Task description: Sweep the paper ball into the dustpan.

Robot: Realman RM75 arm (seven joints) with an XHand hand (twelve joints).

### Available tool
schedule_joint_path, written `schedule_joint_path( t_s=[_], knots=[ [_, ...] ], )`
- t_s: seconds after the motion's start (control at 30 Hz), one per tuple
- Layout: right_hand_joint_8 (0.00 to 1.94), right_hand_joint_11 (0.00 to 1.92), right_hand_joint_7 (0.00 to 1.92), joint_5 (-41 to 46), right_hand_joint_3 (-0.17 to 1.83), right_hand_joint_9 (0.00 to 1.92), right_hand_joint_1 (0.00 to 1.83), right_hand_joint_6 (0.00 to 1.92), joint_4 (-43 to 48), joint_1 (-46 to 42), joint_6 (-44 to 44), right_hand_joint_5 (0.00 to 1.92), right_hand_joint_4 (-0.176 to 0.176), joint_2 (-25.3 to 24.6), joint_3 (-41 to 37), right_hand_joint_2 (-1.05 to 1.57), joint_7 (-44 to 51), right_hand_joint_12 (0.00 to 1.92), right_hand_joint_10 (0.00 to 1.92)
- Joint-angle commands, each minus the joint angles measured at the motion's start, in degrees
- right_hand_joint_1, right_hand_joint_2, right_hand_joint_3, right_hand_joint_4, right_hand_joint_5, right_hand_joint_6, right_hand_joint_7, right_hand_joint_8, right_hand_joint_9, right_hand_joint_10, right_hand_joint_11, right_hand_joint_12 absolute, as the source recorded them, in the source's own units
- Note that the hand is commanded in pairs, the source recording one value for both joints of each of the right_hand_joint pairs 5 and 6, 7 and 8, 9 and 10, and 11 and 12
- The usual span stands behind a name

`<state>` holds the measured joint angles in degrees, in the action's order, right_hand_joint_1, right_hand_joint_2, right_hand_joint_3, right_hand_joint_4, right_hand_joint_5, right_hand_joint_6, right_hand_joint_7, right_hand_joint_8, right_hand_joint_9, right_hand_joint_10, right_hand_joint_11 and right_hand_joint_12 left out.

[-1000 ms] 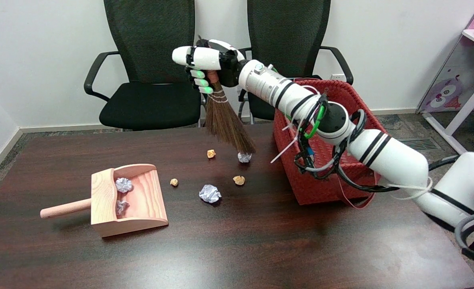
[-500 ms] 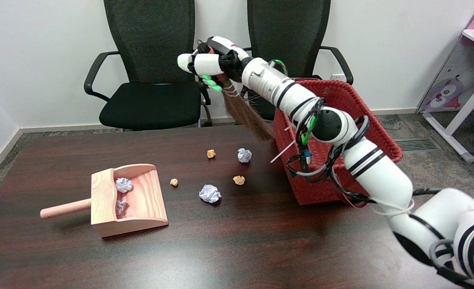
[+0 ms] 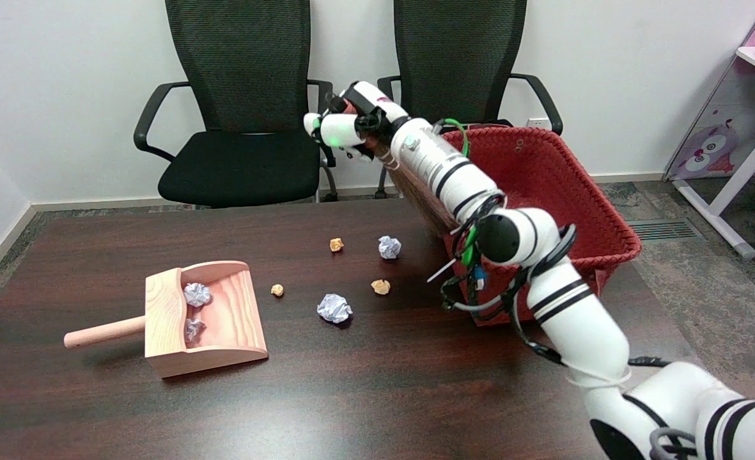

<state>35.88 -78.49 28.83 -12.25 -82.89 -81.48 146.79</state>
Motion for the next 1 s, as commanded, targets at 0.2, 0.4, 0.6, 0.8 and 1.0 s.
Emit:
schedule_joint_path(
  t_s=[0.2,0.4,0.6,0.8,1.0],
  knots=[
    [1.92,1.92,1.92,-12.9,1.68,1.92,0.81,1.92,6.4,-4.1,6.8,1.92,0.176,-8.5,3.6,1.49,-0.2,1.92,1.92],
    [1.92,1.92,1.92,-12.9,1.69,1.92,0.8,1.92,12.6,-2.2,11.4,1.92,0.176,-9.5,5.1,1.48,-0.3,1.92,1.92],
    [1.92,1.92,1.92,-6.8,1.71,1.92,0.78,1.92,17.8,0.7,15.6,1.92,0.076,-9.0,6.4,1.49,-0.3,1.92,1.92],
    [1.92,1.92,1.92,-3.4,1.7,1.92,0.77,1.92,20.3,2.3,17.7,1.92,0.064,-7.9,7.9,1.49,-0.2,1.92,1.92],
    [1.92,1.92,1.92,-3.9,1.69,1.92,0.76,1.92,21.4,2.7,17.9,1.92,0.065,-8.2,5.4,1.52,-0.1,1.92,1.92]
  ],
)
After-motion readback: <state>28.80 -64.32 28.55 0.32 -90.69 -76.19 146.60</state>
